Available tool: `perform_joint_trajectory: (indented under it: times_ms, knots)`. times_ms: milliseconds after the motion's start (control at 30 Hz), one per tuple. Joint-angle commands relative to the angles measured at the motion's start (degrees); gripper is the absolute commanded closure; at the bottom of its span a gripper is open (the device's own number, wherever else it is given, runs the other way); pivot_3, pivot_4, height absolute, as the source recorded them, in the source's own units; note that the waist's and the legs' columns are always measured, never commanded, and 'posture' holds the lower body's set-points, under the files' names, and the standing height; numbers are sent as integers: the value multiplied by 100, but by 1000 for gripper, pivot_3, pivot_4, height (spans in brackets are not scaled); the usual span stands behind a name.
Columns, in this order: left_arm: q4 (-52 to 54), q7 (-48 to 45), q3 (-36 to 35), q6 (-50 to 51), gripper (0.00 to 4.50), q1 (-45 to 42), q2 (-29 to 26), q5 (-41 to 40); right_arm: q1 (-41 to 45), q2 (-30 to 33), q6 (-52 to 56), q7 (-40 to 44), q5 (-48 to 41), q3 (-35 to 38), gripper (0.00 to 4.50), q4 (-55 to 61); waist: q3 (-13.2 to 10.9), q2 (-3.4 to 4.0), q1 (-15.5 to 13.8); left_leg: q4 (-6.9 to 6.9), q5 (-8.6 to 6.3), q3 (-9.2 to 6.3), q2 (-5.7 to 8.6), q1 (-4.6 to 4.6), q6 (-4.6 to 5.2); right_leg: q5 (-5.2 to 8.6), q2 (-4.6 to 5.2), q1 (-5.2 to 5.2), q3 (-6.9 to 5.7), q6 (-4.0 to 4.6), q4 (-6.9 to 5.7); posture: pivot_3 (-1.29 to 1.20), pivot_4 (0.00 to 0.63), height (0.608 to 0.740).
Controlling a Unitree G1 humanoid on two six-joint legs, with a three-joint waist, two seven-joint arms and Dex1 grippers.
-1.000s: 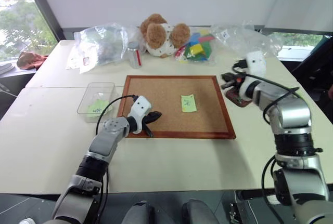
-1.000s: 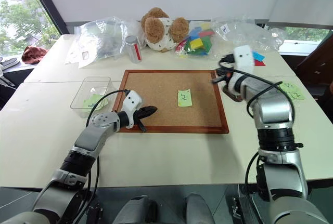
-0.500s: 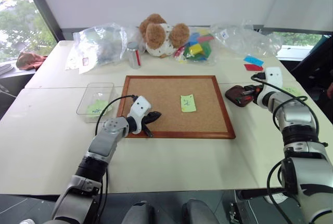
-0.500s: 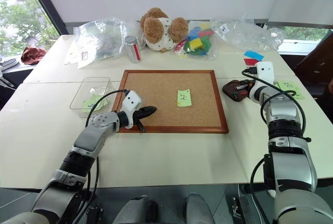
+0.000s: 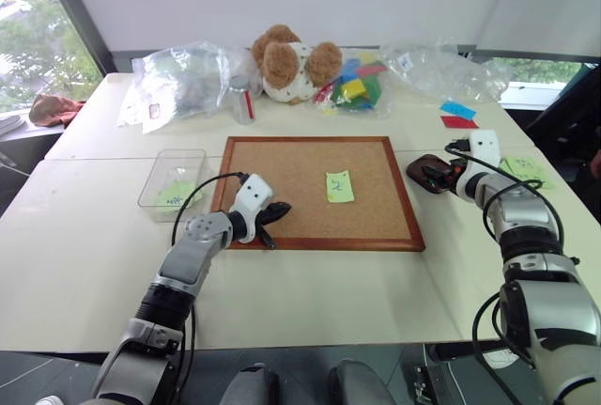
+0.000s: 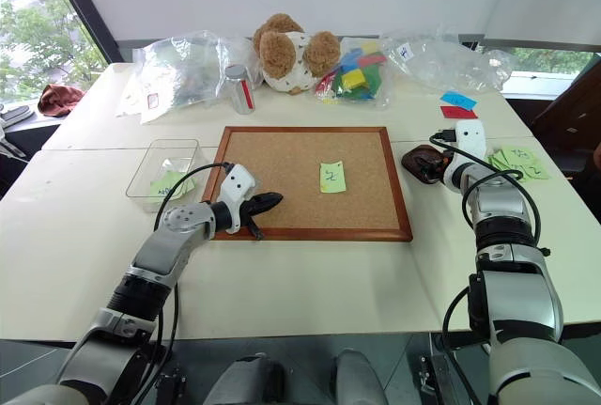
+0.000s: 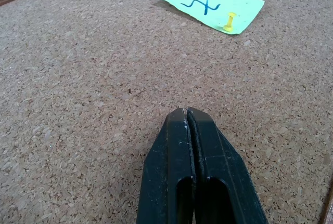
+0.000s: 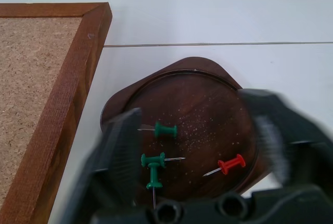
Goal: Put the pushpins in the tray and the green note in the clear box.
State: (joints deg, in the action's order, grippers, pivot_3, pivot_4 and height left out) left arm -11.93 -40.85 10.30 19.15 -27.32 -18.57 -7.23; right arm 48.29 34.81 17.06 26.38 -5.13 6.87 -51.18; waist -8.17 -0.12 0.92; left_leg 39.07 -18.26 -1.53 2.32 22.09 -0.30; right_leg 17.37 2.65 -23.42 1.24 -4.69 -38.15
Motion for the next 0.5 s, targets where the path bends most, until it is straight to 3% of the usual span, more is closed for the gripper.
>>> perform_joint_trajectory:
  times_ms: [33, 233, 367, 500]
  knots:
    - [-215, -29, 163, 254, 4500, 229, -39, 133, 244, 108, 12, 32, -45, 106, 828, 401, 0, 0, 0, 0, 0, 0, 0, 0, 0, 0, 0, 0, 0, 0, 0, 0, 150, 740]
    - [-211, -26, 170, 255, 4500, 222, -13, 129, 21, 158, 724, 465, -219, 19, 828, 1747, -1, 1, -5, 0, 0, -1, 0, 1, 1, 0, 0, -1, 0, 0, 0, 0, 150, 740]
    - [-239, -37, 167, 234, 4500, 206, -11, 131, -514, 13, 1732, 860, -570, -175, 828, 3575, 0, 1, -20, -1, -2, -5, 0, 3, 2, 0, 0, -1, -2, 0, 1, 0, 150, 740]
    - [-253, -47, 169, 228, 4500, 190, -5, 135, -1033, -425, 2582, 752, -829, -561, 828, 5206, 0, 2, -10, 0, -12, -5, 0, 4, 20, 0, 0, -2, -1, 0, 1, 0, 150, 740]
